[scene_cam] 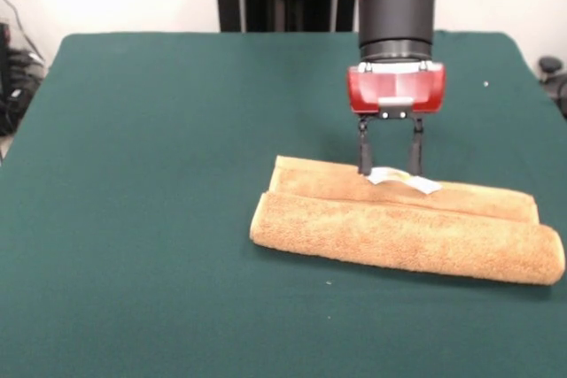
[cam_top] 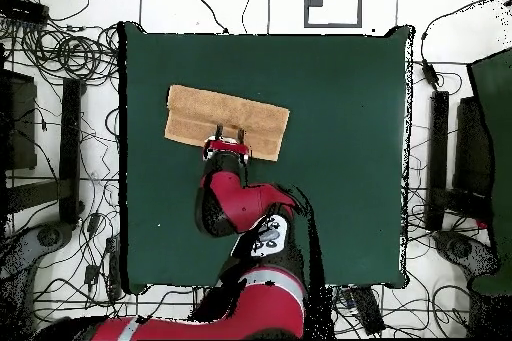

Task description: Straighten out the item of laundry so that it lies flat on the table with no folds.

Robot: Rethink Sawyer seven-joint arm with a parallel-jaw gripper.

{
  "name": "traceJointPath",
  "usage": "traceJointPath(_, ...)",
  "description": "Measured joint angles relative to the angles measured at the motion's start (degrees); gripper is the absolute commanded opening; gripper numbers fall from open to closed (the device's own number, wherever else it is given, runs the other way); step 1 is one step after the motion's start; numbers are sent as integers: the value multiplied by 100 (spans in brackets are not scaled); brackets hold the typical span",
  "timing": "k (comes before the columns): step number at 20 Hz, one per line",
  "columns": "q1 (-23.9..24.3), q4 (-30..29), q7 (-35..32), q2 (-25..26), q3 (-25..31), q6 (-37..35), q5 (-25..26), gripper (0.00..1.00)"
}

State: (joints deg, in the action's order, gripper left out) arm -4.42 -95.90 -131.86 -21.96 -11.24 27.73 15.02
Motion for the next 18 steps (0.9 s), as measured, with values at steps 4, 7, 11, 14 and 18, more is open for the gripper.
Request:
traceJointPath(4, -6, -4, 0, 18, -75, 171, -244, 100)
traceJointPath(7, 77, -5, 0, 15, -80, 205, -272, 100)
traceJointPath(11, 248, -7, 0, 6, -54, 204, -264, 100)
traceJointPath(14, 538, -7, 0, -30, 96, 204, -77, 100)
traceJointPath(18, 1193, -5, 0, -73, 510, 203, 500, 100)
